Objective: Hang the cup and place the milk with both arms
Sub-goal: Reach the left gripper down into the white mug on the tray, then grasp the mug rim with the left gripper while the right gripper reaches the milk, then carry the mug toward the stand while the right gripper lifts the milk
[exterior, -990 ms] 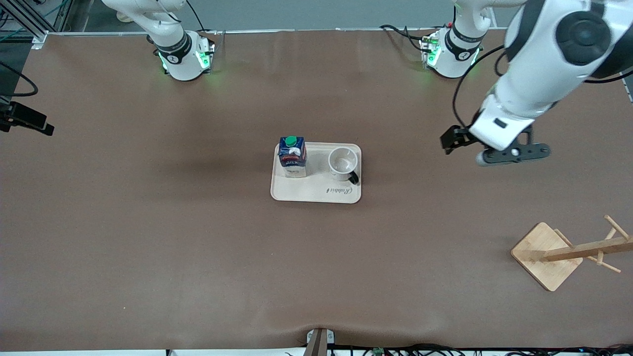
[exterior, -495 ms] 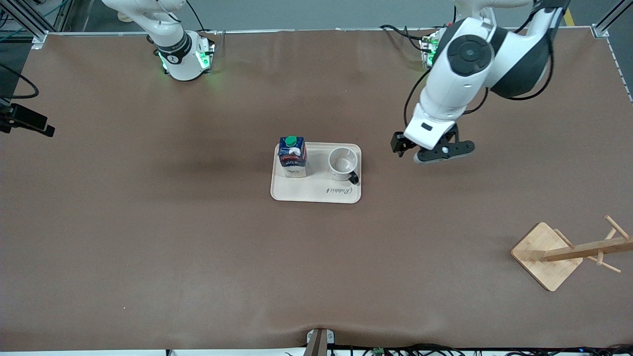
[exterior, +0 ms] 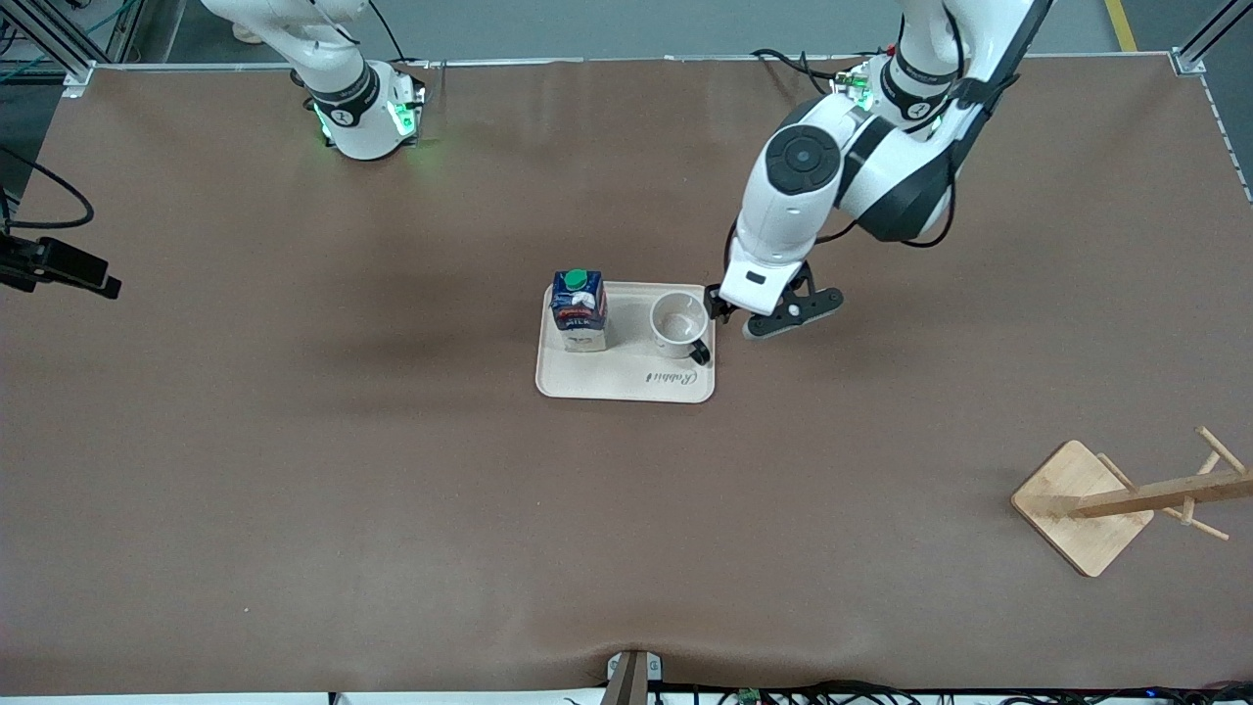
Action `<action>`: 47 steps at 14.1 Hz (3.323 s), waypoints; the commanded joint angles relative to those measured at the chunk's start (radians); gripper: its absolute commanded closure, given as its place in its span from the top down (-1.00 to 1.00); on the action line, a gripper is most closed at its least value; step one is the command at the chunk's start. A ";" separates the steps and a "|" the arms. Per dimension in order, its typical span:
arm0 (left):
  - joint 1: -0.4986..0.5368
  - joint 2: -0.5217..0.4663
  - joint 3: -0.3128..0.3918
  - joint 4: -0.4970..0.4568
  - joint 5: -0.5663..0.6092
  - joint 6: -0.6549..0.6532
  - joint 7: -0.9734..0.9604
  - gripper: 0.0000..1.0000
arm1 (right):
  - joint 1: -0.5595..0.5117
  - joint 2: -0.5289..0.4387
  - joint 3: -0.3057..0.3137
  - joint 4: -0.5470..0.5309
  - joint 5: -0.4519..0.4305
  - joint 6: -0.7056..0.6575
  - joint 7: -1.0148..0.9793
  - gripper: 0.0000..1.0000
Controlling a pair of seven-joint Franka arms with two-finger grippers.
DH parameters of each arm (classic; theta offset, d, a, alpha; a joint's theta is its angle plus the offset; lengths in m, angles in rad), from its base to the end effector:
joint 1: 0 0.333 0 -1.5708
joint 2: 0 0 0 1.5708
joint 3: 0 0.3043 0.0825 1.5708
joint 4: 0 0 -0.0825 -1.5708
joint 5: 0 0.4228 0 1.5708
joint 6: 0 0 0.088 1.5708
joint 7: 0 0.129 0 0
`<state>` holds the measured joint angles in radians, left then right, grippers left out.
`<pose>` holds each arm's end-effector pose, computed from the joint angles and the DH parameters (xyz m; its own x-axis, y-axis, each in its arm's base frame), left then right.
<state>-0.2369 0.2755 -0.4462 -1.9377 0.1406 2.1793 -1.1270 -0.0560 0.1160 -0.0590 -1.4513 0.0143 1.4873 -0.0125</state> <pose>0.5009 -0.3904 0.3003 0.9296 0.3686 -0.0038 0.3686 -0.9296 -0.0017 0.6134 -0.0670 0.5742 0.9917 -0.1009 -0.0796 -0.1019 -0.9948 -0.0085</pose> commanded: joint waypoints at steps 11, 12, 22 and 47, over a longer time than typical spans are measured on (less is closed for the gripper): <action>-0.088 0.201 -0.002 -0.041 0.050 0.186 -0.227 0.29 | 0.030 0.106 0.001 -0.030 0.050 -0.036 0.002 1.00; -0.093 0.218 -0.002 -0.040 0.050 0.204 -0.246 -0.10 | 0.033 0.108 0.001 -0.031 0.055 -0.038 0.003 1.00; -0.124 0.194 0.006 0.002 0.243 0.091 -0.332 -1.00 | 0.235 0.097 0.004 -0.044 0.196 -0.079 0.345 1.00; 0.398 -0.021 0.001 0.210 0.221 -0.150 0.553 -1.00 | 0.806 0.275 -0.002 -0.224 0.265 0.461 0.793 1.00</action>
<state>0.1211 0.2658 -0.4363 -1.7456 0.3672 2.0539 -0.6690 0.7119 0.4121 -0.0499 -1.6334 0.3346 1.9241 0.7437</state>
